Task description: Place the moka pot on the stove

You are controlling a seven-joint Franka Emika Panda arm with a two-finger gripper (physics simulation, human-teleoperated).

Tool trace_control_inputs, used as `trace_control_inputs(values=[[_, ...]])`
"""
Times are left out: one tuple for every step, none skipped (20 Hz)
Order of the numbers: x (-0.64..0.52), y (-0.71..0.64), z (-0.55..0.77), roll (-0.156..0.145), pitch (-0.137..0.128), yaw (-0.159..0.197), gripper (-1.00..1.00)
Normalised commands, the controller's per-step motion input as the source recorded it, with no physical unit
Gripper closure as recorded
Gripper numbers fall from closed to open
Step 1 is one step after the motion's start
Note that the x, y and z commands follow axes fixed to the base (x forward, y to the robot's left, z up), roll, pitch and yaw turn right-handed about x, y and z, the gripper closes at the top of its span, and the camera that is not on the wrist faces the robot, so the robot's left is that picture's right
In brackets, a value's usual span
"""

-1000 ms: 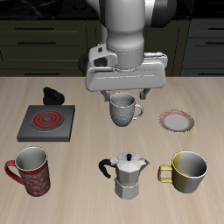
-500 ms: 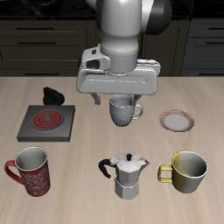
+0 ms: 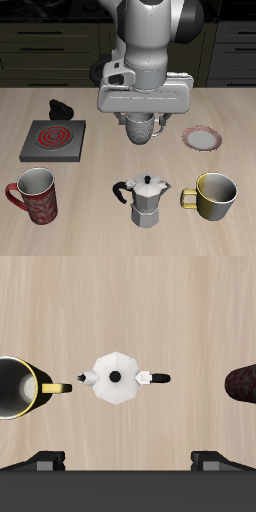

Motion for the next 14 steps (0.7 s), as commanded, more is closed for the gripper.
trace_control_inputs(values=[[0.07,0.40,0.00,0.156,-0.052,-0.027,-1.00],[0.00,0.00,0.00,0.000,0.000,0.000,-1.00],[0.13,0.42,0.07,0.090,-0.026,-0.004,-1.00],[0.13,0.09,0.03,0.046,-0.034,0.052,-1.00],[0.10,-0.04,-0.02,0.004,0.038,-0.006,-1.00],[0.13,-0.11,0.09,-0.044,-0.003,-0.085,-1.00],[0.11,0.03,0.00,0.044,-0.056,0.034,-1.00],[0.17,-0.08,-0.01,0.003,0.020,-0.022,-1.00],[0.15,-0.14,-0.03,-0.079,0.001,-0.006,-1.00],[0.02,0.03,-0.14,0.007,-0.020,0.007,-1.00],[0.15,-0.07,-0.24,-0.023,0.045,0.001,-1.00],[0.04,-0.01,-0.16,-0.014,0.009,-0.005,-1.00],[0.07,-0.01,-0.26,-0.010,-0.001,0.007,-1.00],[0.04,0.01,-0.25,0.018,0.016,-0.028,-1.00]])
